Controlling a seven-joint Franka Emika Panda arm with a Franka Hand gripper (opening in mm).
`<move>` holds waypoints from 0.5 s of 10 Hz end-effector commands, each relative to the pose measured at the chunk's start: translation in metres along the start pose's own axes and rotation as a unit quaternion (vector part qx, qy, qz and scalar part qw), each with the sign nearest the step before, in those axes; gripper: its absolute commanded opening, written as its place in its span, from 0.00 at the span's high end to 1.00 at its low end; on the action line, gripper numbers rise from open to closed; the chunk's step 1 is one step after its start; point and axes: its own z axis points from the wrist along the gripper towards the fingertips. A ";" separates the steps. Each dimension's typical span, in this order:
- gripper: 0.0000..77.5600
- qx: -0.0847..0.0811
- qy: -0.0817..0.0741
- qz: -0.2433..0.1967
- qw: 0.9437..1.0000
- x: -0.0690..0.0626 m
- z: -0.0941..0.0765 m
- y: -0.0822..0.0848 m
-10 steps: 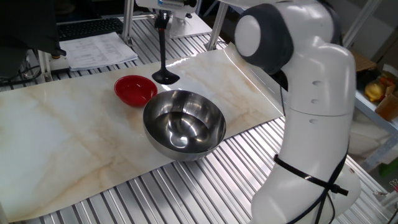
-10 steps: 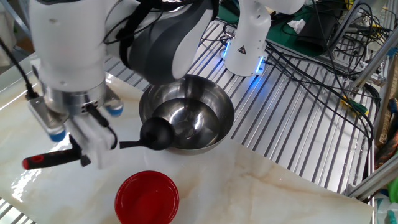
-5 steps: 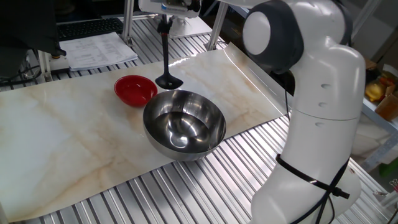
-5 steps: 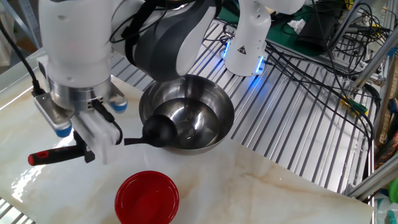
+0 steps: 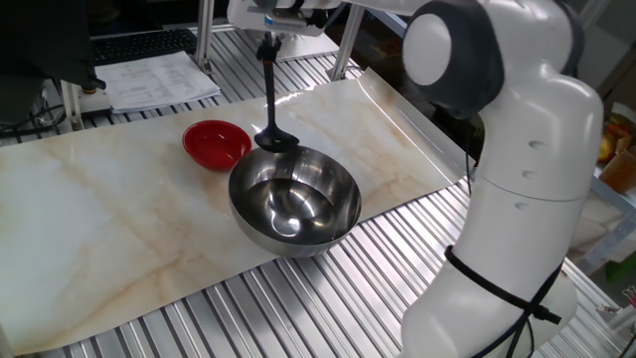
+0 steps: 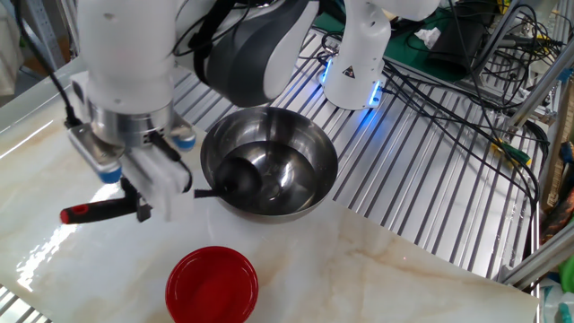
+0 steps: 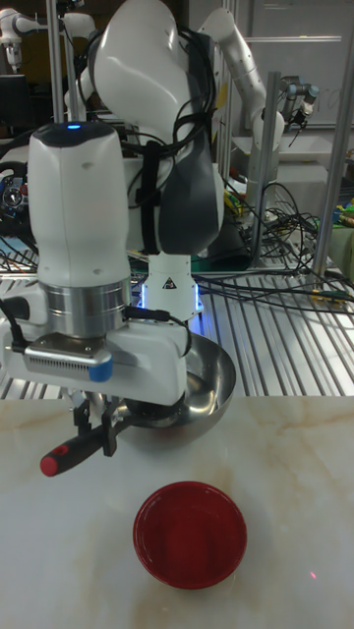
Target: Scoop water with a large spoon from one bowl to another
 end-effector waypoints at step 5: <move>0.98 0.000 0.006 -0.004 1.000 0.038 -0.007 -0.004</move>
